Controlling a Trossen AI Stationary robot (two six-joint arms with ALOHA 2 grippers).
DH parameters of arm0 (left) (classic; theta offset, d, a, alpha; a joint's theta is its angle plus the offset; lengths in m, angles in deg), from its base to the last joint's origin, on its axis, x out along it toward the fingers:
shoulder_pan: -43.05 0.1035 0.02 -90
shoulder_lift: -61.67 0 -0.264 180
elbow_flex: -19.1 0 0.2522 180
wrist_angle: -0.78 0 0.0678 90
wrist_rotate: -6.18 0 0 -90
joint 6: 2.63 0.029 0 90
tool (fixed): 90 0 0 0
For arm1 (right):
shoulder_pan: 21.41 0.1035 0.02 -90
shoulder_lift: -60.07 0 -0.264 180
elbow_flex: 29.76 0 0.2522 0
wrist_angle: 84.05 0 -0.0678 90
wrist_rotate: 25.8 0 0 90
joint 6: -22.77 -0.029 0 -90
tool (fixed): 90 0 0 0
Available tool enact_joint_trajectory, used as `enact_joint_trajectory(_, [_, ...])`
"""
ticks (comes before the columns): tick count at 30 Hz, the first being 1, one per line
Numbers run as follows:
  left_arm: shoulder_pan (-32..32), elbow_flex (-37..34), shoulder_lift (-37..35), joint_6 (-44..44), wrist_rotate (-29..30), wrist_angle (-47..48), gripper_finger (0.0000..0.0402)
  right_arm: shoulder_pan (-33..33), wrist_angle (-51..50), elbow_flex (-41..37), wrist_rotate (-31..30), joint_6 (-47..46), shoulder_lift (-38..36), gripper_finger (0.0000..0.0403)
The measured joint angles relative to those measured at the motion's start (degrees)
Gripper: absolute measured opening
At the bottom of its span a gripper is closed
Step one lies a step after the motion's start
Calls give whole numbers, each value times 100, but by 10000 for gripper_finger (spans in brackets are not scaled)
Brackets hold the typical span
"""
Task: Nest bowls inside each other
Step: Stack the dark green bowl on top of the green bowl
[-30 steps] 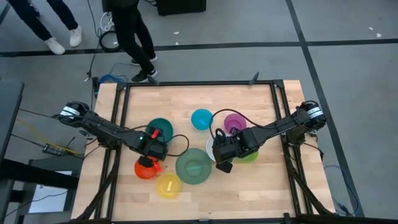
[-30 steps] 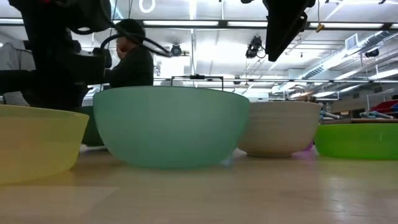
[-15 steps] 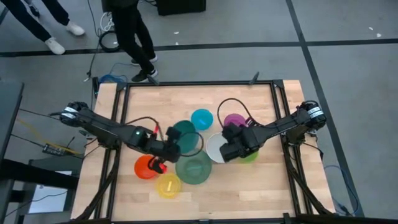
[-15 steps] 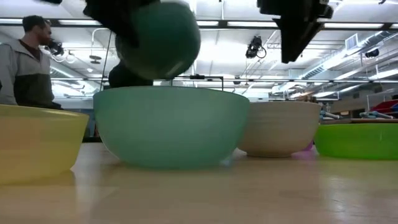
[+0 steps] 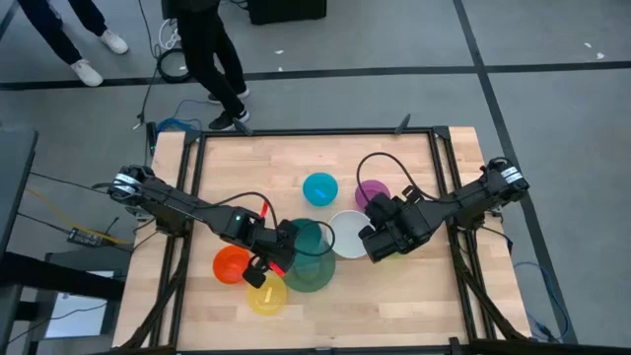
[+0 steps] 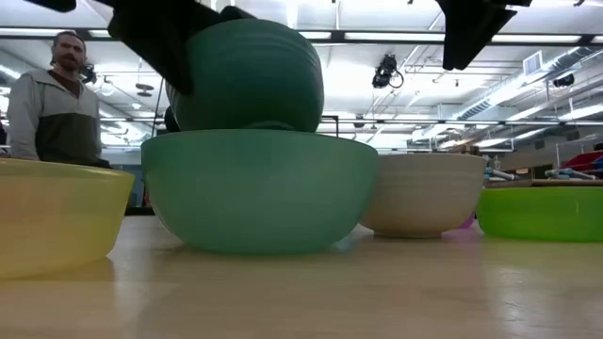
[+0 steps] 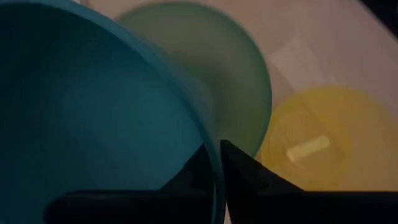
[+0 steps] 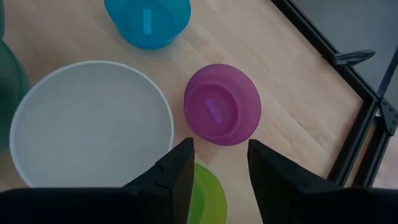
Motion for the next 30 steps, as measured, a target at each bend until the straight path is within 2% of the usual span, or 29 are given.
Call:
enact_joint_trajectory(7, [4,2,-33,9,2,-89,75,-4,-2,0,7,26,2,137])
enact_joint_trajectory(10, [2,85,-33,3,-47,37,80,-9,2,0,17,37,2,137])
enact_joint_trajectory(16, [37,743,-42,33,17,646,82,-114,109,0,179,227,6,137])
enact_joint_trajectory(19, [39,743,-39,27,-26,719,82,-150,191,0,225,325,7,137])
enact_joint_trajectory(27, [35,330,-33,38,-729,-140,83,-157,281,0,233,396,9,137])
enact_joint_trajectory(30, [35,291,-31,40,-773,-274,83,-172,282,0,235,430,9,137])
